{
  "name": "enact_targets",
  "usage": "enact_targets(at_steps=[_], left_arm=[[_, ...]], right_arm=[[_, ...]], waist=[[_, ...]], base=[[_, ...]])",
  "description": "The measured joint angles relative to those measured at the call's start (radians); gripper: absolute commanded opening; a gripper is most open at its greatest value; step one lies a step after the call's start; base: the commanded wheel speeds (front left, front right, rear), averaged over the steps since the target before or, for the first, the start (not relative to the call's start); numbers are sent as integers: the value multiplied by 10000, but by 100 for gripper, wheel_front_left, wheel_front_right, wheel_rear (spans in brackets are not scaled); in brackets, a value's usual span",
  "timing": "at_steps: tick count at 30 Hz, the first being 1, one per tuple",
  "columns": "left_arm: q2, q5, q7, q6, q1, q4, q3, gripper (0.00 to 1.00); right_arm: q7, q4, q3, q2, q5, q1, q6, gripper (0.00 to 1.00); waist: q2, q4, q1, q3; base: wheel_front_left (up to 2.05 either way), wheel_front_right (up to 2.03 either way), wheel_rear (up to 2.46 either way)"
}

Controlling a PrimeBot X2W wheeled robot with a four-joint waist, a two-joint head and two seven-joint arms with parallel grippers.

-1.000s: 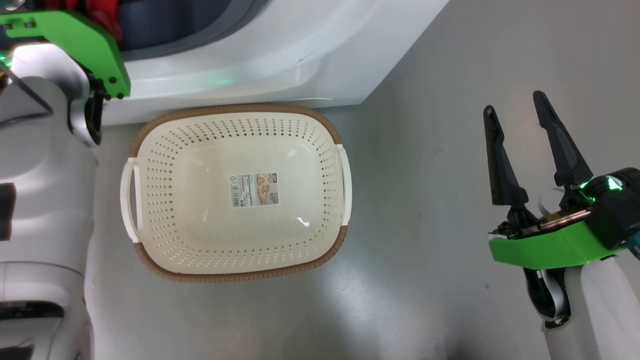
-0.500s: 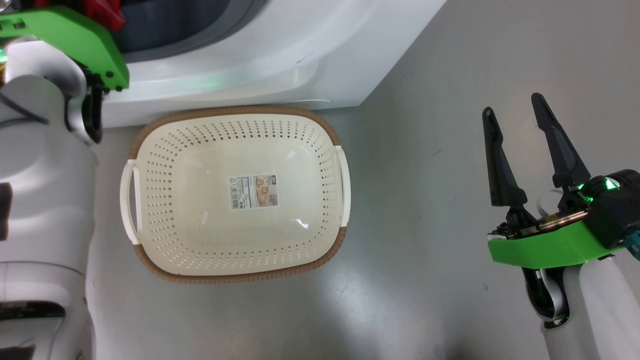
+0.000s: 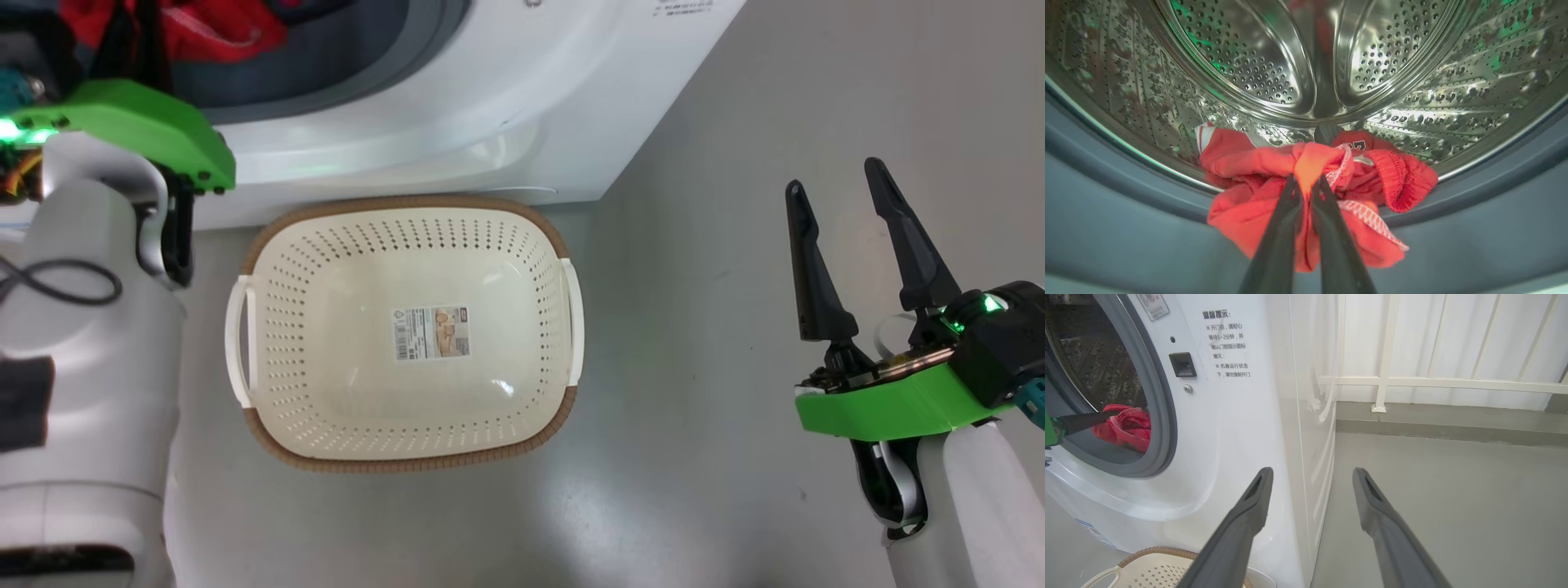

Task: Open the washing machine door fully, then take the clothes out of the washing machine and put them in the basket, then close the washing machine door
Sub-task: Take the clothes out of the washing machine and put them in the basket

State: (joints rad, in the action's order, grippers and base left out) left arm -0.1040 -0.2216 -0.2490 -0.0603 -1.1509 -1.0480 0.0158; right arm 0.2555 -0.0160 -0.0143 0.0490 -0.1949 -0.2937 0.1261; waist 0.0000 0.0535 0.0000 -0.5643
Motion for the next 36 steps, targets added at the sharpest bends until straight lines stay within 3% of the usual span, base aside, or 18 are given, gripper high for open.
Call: enact_targets(at_steps=[3, 9, 20, 36], left_arm=[[10, -2, -4, 10, 360, 685, -77, 0], [205, 44, -31, 81, 2125, 3818, -426, 0], [635, 236, -38, 54, 4488, 6957, -817, 0], [740, -226, -52, 105, 7309, 8775, -556, 0]], right_arm=[[0, -8, -13, 2, 0, 38, 0, 100], [0, -98, -54, 2, 0, 105, 0, 100], [0, -265, -150, 2, -65, 327, 2, 100], [0, -477, -151, 0, -422, 940, 0, 100]], waist=[[0, -21, 1, 109], [0, -73, 0, 514], [0, -111, 0, 1359], [0, -126, 0, 2717]], base=[[0, 0, 0], [0, 0, 0], [0, 0, 0], [0, 0, 0]])
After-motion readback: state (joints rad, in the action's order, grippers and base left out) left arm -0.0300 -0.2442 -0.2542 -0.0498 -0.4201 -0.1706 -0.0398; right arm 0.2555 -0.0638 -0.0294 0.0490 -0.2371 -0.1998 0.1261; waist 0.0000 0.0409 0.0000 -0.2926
